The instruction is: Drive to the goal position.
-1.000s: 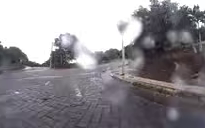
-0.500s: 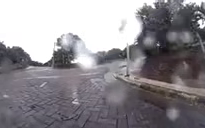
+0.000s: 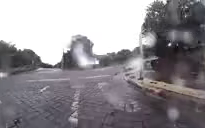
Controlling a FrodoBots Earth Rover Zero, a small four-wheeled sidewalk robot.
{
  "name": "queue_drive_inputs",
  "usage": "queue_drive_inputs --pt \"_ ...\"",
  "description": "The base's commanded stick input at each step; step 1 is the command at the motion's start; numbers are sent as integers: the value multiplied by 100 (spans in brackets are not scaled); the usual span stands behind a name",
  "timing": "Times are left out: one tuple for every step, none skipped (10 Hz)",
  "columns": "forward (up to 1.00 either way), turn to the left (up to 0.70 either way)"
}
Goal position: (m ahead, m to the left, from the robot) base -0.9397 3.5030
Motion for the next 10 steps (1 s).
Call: queue_drive_inputs --pt "85 0" --pt "85 0" --pt "85 0" --pt "85 19" --pt "85 27" --pt "85 27" --pt "85 27" --pt "85 27" --pt "85 27" --pt "85 27"
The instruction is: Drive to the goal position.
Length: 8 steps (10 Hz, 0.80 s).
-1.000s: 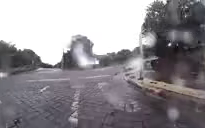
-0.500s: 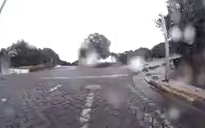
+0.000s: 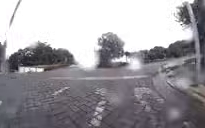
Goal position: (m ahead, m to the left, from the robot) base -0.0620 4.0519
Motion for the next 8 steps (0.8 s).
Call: queue_drive_inputs --pt "85 27" --pt "85 27" --pt "85 27" --pt "85 27" --pt "85 27" --pt "85 27" --pt "85 27" --pt "85 27"
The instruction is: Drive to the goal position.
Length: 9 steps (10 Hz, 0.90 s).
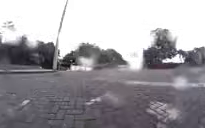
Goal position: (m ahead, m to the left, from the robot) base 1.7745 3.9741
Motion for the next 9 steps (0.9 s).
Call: queue_drive_inputs --pt "85 27" --pt "85 27" --pt "85 27" --pt "85 27" --pt "85 27" --pt "85 27" --pt "85 27" --pt "85 27" --pt "85 27"
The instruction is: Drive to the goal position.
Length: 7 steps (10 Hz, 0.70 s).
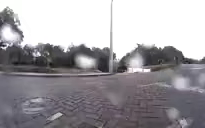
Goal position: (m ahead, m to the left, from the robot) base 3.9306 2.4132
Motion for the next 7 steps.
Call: queue_drive_inputs --pt "85 27" --pt "85 27" --pt "85 27" --pt "85 27" --pt "85 27" --pt "85 27" --pt "85 27"
